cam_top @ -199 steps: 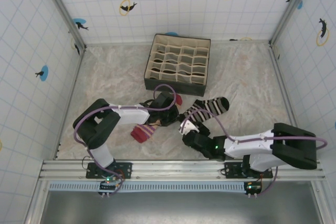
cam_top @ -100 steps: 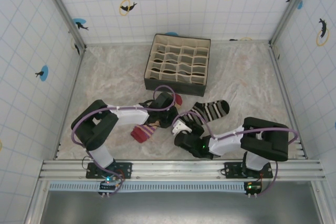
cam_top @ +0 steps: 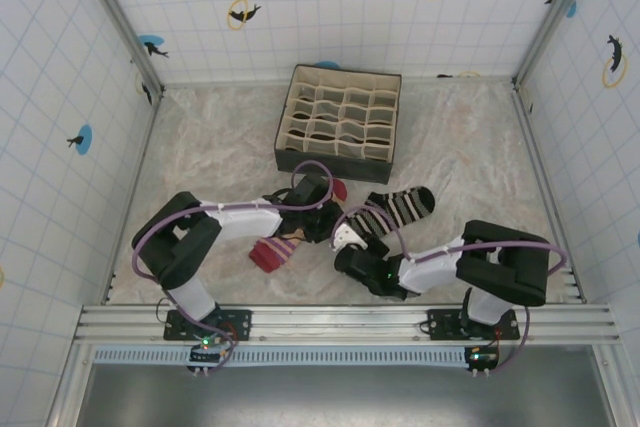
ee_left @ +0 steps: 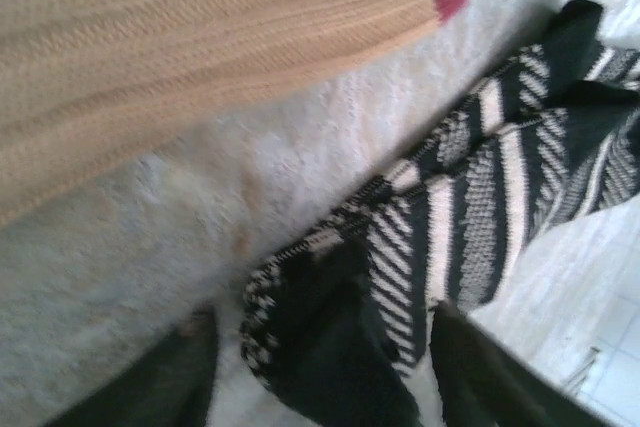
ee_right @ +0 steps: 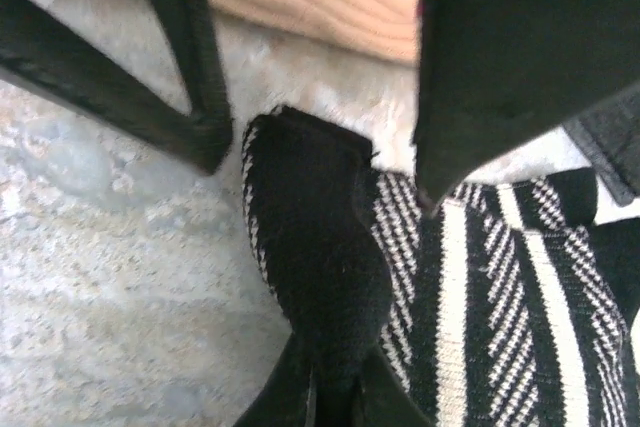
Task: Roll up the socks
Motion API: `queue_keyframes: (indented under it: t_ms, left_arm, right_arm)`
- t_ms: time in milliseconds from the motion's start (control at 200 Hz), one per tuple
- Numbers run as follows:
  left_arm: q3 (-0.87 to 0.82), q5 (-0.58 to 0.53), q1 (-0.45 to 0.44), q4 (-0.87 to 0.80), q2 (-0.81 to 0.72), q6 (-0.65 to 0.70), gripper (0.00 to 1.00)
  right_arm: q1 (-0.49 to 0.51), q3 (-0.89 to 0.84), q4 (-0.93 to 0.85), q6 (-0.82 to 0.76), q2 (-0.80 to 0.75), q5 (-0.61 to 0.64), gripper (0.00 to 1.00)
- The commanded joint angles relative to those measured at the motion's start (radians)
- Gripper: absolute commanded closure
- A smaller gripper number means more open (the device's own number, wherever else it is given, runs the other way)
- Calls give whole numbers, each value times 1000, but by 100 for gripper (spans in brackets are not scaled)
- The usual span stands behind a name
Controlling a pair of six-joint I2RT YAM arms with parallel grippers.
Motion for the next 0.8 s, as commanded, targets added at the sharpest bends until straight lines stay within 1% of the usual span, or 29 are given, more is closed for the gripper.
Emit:
queue_keyframes:
  t_ms: [0, 85, 235, 310, 430, 575, 646, 741, 796]
  left_arm:
    - [13, -16, -7, -57, -28, 11, 25]
    - [2, -39, -7, -23, -53, 9, 22]
    - [-41, -81, -7, 18, -105, -13, 22]
    - [-60, -109, -7, 26, -131, -17, 22]
    - [-67, -143, -7, 26, -156, -12, 24]
    - [-76, -152, -6, 27, -160, -9, 25]
    - [-85, -156, -7, 36, -159, -12, 26]
    - [-94, -151, -8, 49, -153, -15, 27]
    - [-93, -149, -10, 52, -148, -15, 28]
  right_arm:
    - [-44, -55, 0, 102, -56, -138, 100]
    - [-89, -81, 10, 157, -89, -264, 100]
    - [-180, -86, -23, 232, -111, -462, 100]
    - [-221, -90, -35, 277, -108, -540, 100]
    - [-266, -118, -20, 341, -122, -622, 100]
    - [-337, -167, 24, 440, -166, -734, 100]
    - [-374, -189, 33, 504, -182, -770, 100]
    - [-427, -227, 73, 600, -194, -858, 100]
    - [-450, -250, 91, 657, -201, -879, 100]
